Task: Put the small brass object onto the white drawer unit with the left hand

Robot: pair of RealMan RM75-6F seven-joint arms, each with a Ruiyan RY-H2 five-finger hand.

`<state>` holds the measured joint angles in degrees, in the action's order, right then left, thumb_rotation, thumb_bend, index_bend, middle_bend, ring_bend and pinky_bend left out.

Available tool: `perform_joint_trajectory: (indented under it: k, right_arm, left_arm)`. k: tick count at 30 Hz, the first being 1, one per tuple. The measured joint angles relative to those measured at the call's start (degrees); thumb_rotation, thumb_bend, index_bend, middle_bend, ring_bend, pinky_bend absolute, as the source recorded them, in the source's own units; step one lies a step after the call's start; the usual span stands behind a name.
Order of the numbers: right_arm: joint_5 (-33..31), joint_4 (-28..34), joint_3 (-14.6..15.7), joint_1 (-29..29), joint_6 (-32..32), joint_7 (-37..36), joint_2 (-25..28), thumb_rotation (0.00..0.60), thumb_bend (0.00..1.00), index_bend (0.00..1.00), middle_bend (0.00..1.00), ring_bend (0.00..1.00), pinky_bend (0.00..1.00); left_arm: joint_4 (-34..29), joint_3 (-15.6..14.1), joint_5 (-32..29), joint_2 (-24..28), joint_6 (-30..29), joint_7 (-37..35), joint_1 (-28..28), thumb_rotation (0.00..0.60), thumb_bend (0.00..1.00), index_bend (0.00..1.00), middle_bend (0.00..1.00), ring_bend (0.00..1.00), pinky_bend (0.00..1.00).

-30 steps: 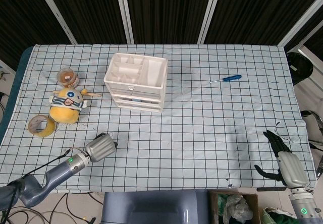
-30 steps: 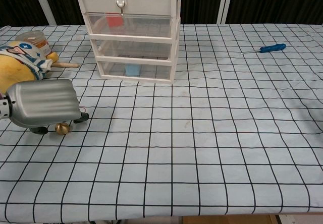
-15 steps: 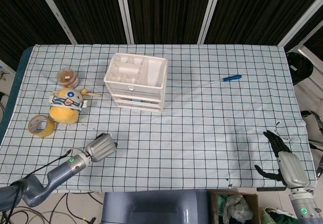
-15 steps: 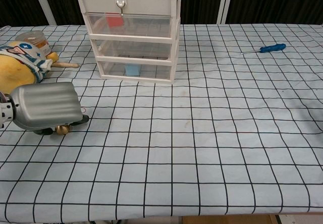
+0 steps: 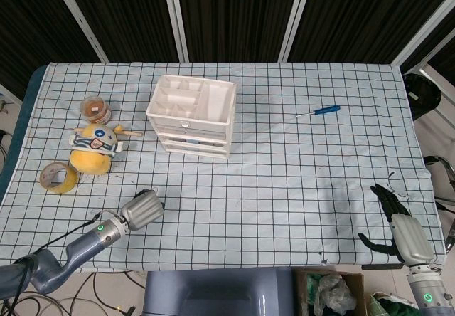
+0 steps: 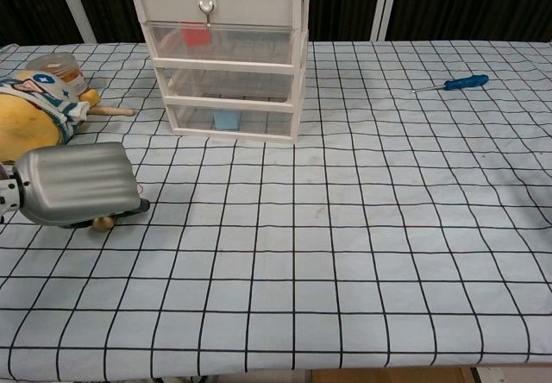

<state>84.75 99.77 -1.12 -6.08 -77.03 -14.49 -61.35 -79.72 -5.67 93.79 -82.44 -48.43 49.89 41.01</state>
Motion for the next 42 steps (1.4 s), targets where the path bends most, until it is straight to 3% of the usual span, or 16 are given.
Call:
perform_joint_trajectory:
  k: [14, 22, 31, 42]
  right_arm:
    - [-0.06, 0.16, 0.00, 0.02, 0.04, -0.13, 0.05, 0.600, 0.20, 0.00, 0.00, 0.00, 0.13]
    - [0.01, 0.30, 0.04, 0.05, 0.02, -0.18, 0.11, 0.600, 0.20, 0.00, 0.00, 0.00, 0.13]
    - [-0.16, 0.31, -0.03, 0.01, 0.14, -0.39, 0.18, 0.600, 0.20, 0.00, 0.00, 0.00, 0.13]
    - [-0.50, 0.32, -0.16, -0.03, 0.31, -0.74, 0.29, 0.600, 0.20, 0.00, 0.00, 0.00, 0.13]
  left_arm:
    - [-8.67, 2.89, 0.54, 5.95, -1.63, 3.13, 1.70, 0.600, 0.24, 0.60, 1.00, 0.96, 0.96]
    - [-16.16, 8.17, -2.63, 11.97, -1.22, 7.41, 4.22, 0.600, 0.24, 0.60, 1.00, 0.96, 0.96]
    - [-18.52, 13.71, -8.65, 14.25, 0.23, 10.39, 7.70, 0.600, 0.24, 0.60, 1.00, 0.96, 0.96]
    - [-18.66, 17.16, -14.13, 13.98, 0.79, 13.06, 11.44, 0.600, 0.24, 0.61, 1.00, 0.97, 0.96]
